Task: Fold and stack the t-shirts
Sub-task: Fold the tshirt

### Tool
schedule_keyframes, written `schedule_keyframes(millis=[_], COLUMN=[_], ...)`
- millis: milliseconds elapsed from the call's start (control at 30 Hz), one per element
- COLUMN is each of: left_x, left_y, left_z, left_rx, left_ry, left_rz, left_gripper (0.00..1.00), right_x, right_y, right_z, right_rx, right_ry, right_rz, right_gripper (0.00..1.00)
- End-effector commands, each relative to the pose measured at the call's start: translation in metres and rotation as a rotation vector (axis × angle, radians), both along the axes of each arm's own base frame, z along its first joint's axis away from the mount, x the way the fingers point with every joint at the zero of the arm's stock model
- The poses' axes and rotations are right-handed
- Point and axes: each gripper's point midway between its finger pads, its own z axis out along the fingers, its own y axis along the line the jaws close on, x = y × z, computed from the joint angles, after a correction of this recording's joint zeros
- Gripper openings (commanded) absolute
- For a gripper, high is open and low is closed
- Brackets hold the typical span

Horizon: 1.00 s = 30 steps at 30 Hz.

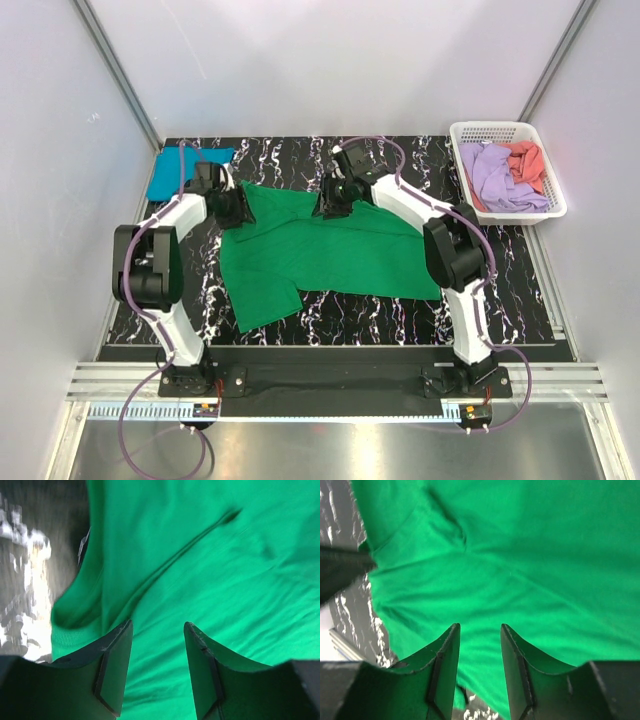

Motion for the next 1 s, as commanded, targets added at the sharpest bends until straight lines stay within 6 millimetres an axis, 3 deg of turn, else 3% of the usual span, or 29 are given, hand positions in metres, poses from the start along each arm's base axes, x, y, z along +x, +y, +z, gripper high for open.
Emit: schedule_keyframes(millis=[0, 33, 67, 233, 367, 600, 800, 967], left_x=[0.053, 0.070, 0.075, 0.088, 0.094, 0.115, 0.106, 0.100], left_y=[-0.015, -0.017, -0.019, -0.041, -0.055, -0.069, -0.073, -0.079], left_z=[0.034, 0.048, 0.042, 0.040, 0.026, 0.024, 0.006, 0.004], left_rx=[-0.034, -0.038, -0.040, -0.066, -0.076, -0.071, -0.039, -0.040], left_ry=[-0.198, -0.238, -0.225, -0.237, -0.218, -0.264, -0.214, -0.210], left_rz=[-0.081, -0.097, -0.117, -0.203, -0.248, -0.294, -0.312, -0.322], left_gripper=[0.51, 0.51, 0.51, 0.51, 0.52, 0.51, 0.47, 0.45], right_x=[-0.008, -0.012, -0.016, -0.032, -0.035, -0.038, -0.038, -0.036], right_y=[-0.006, -0.008, -0.011, -0.023, -0.026, -0.030, -0.032, -0.033], right_z=[0.055, 0.066, 0.068, 0.079, 0.084, 0.090, 0.091, 0.091], right_rx=[0.040, 0.053, 0.052, 0.039, 0.028, 0.008, -0.003, -0.010], right_ry=[-0.110, -0.124, -0.127, -0.152, -0.170, -0.194, -0.206, -0.214], right_rz=[0.028, 0.033, 0.038, 0.053, 0.075, 0.098, 0.109, 0.109], right_gripper=[0.45, 0.45, 0.45, 0.45, 0.46, 0.45, 0.45, 0.45])
